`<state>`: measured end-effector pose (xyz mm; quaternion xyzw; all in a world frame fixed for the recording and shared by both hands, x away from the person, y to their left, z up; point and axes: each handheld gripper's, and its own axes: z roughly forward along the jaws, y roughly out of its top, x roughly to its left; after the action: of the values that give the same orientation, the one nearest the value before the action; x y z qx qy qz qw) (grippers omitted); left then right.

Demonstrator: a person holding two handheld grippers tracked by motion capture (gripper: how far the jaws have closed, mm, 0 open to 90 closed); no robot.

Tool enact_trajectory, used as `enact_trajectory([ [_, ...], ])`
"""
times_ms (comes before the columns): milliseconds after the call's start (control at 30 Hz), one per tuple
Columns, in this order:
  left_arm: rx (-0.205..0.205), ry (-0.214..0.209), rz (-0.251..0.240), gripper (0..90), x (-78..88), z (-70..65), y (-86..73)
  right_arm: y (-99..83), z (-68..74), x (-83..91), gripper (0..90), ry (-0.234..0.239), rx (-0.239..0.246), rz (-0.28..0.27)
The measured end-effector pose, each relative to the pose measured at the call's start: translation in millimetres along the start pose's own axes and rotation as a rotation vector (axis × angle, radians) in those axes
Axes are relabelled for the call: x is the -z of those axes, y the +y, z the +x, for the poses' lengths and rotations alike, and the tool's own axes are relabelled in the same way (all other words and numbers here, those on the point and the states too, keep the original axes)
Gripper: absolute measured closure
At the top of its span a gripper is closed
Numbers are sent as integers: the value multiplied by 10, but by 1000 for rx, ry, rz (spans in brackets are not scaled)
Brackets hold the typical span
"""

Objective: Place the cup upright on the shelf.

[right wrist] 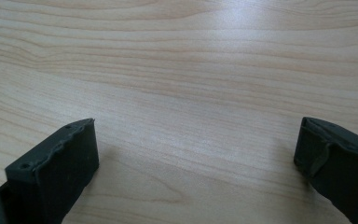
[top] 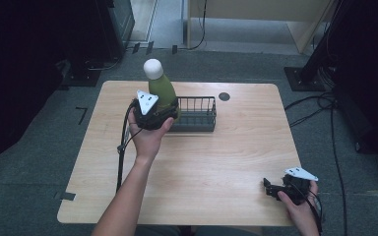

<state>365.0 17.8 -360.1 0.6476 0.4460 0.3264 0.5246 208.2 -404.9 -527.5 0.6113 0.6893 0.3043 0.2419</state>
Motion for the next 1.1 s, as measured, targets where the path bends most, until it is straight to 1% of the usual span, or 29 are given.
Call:
enact_trajectory([
  [133, 1, 5, -6, 214, -64, 25, 44, 0, -1, 0, 0, 1, -1, -1],
  [267, 10, 7, -9, 214, -142, 57, 82, 0, -2, 1, 0, 1, -3, 0],
  [400, -1, 21, -5, 213, -247, 87, 101, -3, 0, 3, 0, 1, 1, 1],
  [467, -6, 22, -3, 214, -272, 94, 101, -3, 3, 4, 0, 0, 2, 2],
  [633, -13, 30, 4, 214, -368, 116, 61, -4, 0, 4, 0, 1, 2, 1],
  [833, -12, 59, 34, 213, -500, 173, -20, -4, -2, 5, 0, 3, 1, 0],
  [933, -17, 62, 46, 213, -547, 180, -55, -5, -3, 5, 0, 4, 0, 0],
  [1000, -21, 65, 63, 213, -589, 177, -87, -5, -2, 5, 0, 2, 1, 0],
  [1100, -20, 67, 77, 214, -628, 174, -118, -4, 2, 4, 0, 1, 1, 2],
])
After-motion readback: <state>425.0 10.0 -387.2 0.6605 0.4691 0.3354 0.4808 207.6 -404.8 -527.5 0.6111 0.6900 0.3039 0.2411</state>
